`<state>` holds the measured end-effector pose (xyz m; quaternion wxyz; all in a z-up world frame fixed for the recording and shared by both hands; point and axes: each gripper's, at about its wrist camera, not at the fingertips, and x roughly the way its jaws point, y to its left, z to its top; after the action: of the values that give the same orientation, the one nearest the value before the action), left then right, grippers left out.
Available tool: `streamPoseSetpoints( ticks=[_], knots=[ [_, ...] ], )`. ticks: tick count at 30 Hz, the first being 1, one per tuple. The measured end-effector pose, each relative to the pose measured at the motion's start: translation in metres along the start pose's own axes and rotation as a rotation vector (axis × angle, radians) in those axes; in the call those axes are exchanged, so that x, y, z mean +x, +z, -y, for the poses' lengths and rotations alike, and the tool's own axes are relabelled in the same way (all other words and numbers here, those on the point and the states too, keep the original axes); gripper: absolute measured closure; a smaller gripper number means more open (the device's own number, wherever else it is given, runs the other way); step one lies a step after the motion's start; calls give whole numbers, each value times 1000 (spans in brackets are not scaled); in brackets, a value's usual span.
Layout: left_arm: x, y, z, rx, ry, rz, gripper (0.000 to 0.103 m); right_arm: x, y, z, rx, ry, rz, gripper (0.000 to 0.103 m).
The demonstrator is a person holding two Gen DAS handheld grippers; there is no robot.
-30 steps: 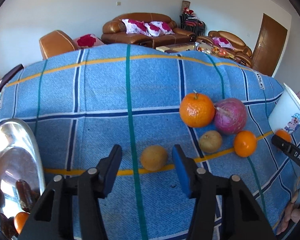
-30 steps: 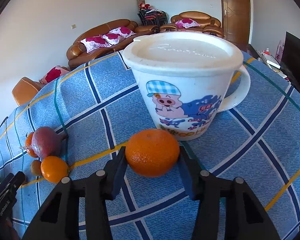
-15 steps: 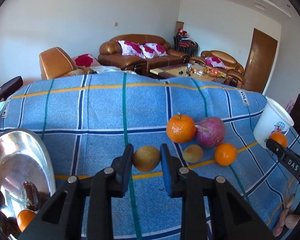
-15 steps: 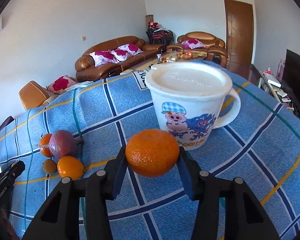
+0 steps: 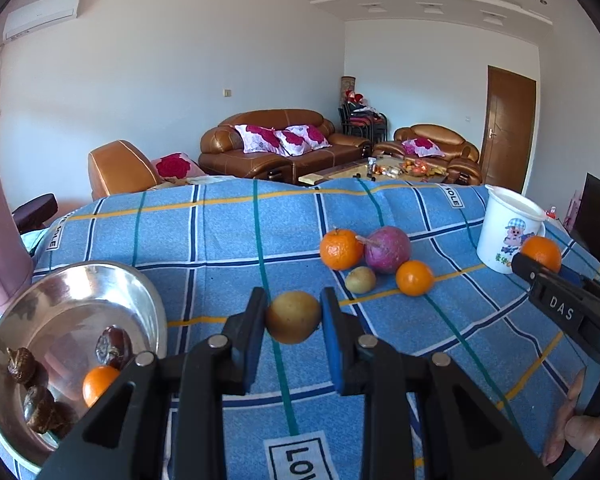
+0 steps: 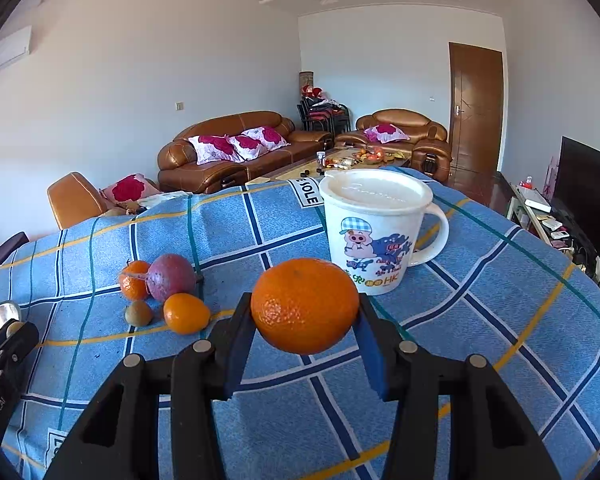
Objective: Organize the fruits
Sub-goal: 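Carry the orange in the right tool while the left tool carries the tan fruit to the steel plate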
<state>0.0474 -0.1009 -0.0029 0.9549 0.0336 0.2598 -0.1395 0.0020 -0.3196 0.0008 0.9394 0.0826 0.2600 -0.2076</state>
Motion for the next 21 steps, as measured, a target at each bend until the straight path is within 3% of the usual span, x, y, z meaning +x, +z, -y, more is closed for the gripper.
streamPoseSetpoints(
  ticks=[21],
  knots=[
    [-50,-26,-38,-24,35,37,74,-52,-35,-55,-47,46,20,53]
  ],
)
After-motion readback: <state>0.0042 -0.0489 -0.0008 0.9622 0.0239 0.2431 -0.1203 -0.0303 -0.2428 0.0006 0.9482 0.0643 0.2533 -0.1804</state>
